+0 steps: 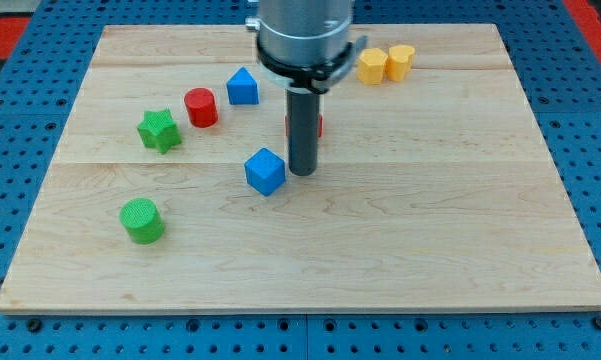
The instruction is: Push red star near the yellow hexagon
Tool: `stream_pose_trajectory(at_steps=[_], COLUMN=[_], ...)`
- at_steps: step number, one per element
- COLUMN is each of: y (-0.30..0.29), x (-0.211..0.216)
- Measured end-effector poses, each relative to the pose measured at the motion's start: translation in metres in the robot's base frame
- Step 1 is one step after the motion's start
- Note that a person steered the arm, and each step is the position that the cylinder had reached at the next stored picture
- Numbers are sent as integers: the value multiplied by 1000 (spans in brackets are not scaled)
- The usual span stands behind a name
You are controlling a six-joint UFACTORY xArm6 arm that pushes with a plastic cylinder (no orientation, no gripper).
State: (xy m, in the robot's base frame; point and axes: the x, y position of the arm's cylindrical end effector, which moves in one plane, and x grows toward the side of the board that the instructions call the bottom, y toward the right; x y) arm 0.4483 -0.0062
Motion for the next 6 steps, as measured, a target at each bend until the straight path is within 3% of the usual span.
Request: stream_pose_trajectory(at_steps=[1, 2, 6], y=[-6, -14, 28], x=[-11, -65, -65])
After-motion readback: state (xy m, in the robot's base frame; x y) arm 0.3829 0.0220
